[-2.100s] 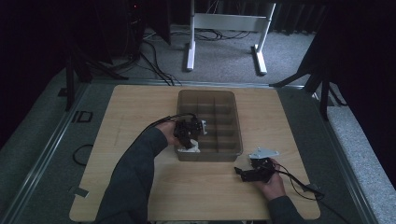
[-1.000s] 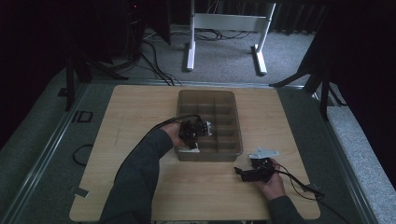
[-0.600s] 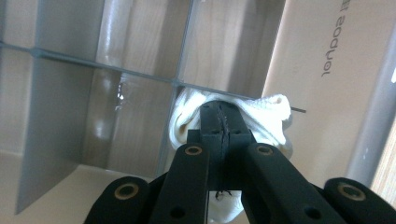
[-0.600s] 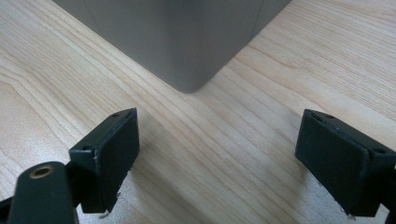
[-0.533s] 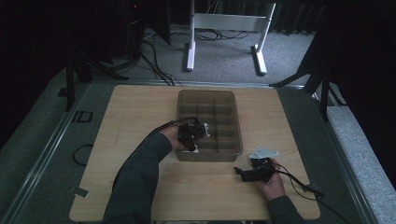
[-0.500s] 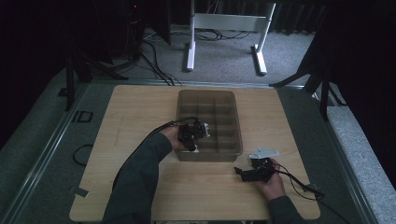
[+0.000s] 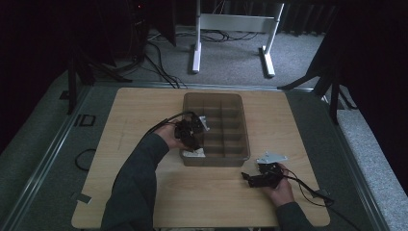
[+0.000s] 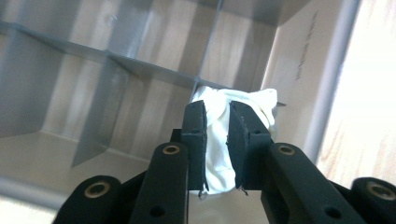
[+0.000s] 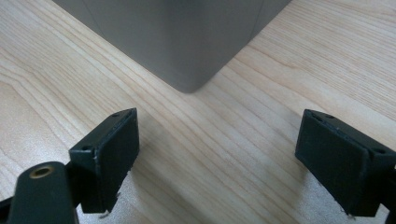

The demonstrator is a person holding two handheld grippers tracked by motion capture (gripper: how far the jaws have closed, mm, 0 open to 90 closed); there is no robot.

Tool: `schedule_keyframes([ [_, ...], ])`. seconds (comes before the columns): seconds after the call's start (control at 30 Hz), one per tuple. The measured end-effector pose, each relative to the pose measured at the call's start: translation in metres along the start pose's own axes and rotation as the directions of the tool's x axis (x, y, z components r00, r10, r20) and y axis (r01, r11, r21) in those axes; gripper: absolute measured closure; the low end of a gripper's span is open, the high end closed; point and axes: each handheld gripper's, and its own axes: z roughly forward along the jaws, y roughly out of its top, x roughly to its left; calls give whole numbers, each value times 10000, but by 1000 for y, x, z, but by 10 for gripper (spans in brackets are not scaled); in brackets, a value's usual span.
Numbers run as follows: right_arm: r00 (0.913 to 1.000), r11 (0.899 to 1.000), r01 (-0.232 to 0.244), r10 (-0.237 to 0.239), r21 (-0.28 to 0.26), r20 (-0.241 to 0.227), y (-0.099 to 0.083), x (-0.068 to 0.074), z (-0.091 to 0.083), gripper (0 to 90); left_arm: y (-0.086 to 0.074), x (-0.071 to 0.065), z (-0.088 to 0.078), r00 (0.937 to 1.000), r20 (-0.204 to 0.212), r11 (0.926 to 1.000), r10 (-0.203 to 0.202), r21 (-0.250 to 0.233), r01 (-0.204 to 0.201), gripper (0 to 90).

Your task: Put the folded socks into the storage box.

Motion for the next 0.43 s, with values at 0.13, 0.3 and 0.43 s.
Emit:
schedule_keyframes([
  [0.13,10000,10000,2,-2,0,0,0,0,0,132,-6,4,-13,9984,-474,9981,-304,-546,278,727],
  [0.3,10000,10000,3,-3,1,3,0,0,0,132,-12,7,-25,9885,-1281,9907,-806,-1197,653,666],
  [0.43,10000,10000,2,-2,-1,1,0,0,0,132,-15,6,-29,9766,-1889,9872,-1029,-1398,770,621],
])
